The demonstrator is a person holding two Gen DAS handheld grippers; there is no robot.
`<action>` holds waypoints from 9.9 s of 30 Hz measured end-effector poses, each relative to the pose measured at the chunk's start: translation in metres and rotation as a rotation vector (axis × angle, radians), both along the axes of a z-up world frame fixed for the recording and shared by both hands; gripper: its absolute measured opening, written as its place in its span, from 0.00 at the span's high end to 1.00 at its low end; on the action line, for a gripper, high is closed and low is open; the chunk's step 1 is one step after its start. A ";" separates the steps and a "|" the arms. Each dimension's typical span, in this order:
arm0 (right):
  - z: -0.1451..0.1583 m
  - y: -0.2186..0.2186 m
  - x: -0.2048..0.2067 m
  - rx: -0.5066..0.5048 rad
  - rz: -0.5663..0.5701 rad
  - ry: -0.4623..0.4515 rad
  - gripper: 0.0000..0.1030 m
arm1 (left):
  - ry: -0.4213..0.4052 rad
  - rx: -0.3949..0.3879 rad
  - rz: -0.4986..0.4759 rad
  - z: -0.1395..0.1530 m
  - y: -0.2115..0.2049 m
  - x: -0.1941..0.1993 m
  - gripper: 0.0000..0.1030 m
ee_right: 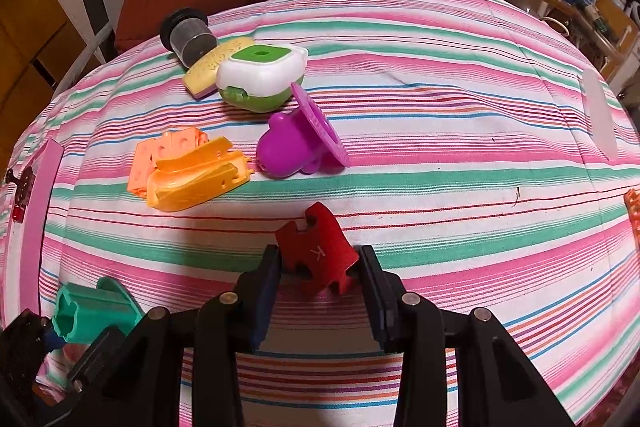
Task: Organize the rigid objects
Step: 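Carry the teal piece into the tray and open the left tool, then carry the red jigsaw piece into the white tray, open right tool, then move the right tool to the yellow-orange flat piece and grasp it, then grasp the orange linked cubes with the left tool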
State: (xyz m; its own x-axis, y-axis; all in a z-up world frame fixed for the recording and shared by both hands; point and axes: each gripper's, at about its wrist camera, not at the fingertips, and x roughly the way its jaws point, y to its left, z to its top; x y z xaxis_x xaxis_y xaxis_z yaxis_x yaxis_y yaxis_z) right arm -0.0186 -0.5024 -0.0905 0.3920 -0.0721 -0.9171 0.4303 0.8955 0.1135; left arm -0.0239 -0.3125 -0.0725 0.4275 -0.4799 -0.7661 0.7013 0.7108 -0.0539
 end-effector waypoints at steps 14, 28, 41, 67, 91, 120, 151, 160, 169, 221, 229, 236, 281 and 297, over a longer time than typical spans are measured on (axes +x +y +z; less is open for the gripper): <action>0.001 0.007 0.000 -0.023 0.026 0.004 0.61 | 0.038 -0.048 0.014 0.009 0.031 -0.006 0.70; 0.001 0.008 0.000 -0.035 0.034 0.004 0.61 | 0.045 -0.166 0.137 0.041 0.092 0.018 0.70; 0.000 0.014 0.001 -0.058 0.036 0.003 0.61 | -0.008 -0.238 0.369 0.069 0.176 0.097 0.70; 0.007 0.015 -0.001 -0.040 0.045 -0.041 0.62 | 0.166 -0.147 0.465 0.009 0.184 0.191 0.63; 0.006 0.014 0.000 -0.035 0.043 -0.043 0.62 | 0.154 -0.054 0.532 0.002 0.185 0.186 0.73; 0.027 0.106 0.000 0.002 0.223 -0.195 0.62 | 0.131 -0.155 0.487 0.010 0.261 0.059 0.71; 0.025 0.384 0.144 0.120 0.689 -0.141 0.62 | 0.056 -0.188 0.579 0.023 0.343 0.027 0.71; 0.015 0.397 0.164 0.240 0.642 -0.141 0.55 | 0.069 -0.216 0.641 0.023 0.366 0.030 0.71; 0.057 0.351 0.117 0.191 0.624 -0.263 0.37 | 0.079 -0.219 0.588 0.023 0.345 0.024 0.71; 0.010 0.026 0.025 -0.053 -0.060 -0.125 0.34 | 0.057 -0.062 0.162 0.033 0.180 -0.041 0.71; 0.034 -0.025 -0.021 0.042 -0.263 -0.194 0.34 | 0.074 -0.077 0.166 0.030 0.179 -0.038 0.71; 0.034 0.025 0.020 -0.047 0.021 -0.219 0.36 | 0.075 -0.065 0.156 0.029 0.175 -0.041 0.71; 0.004 -0.022 0.003 0.189 -0.110 -0.030 0.71 | -0.048 0.237 -0.129 0.005 -0.076 0.085 0.66; 0.001 -0.022 0.005 0.215 -0.129 -0.035 0.71 | -0.075 0.264 -0.176 -0.008 -0.093 0.093 0.63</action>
State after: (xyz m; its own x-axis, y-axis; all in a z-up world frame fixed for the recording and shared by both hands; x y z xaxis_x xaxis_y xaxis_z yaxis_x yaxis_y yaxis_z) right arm -0.0139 -0.5244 -0.0894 0.4238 0.0712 -0.9029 0.5322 0.7871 0.3118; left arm 0.0693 -0.4056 -0.0807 0.4161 -0.3405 -0.8431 0.8094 0.5612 0.1729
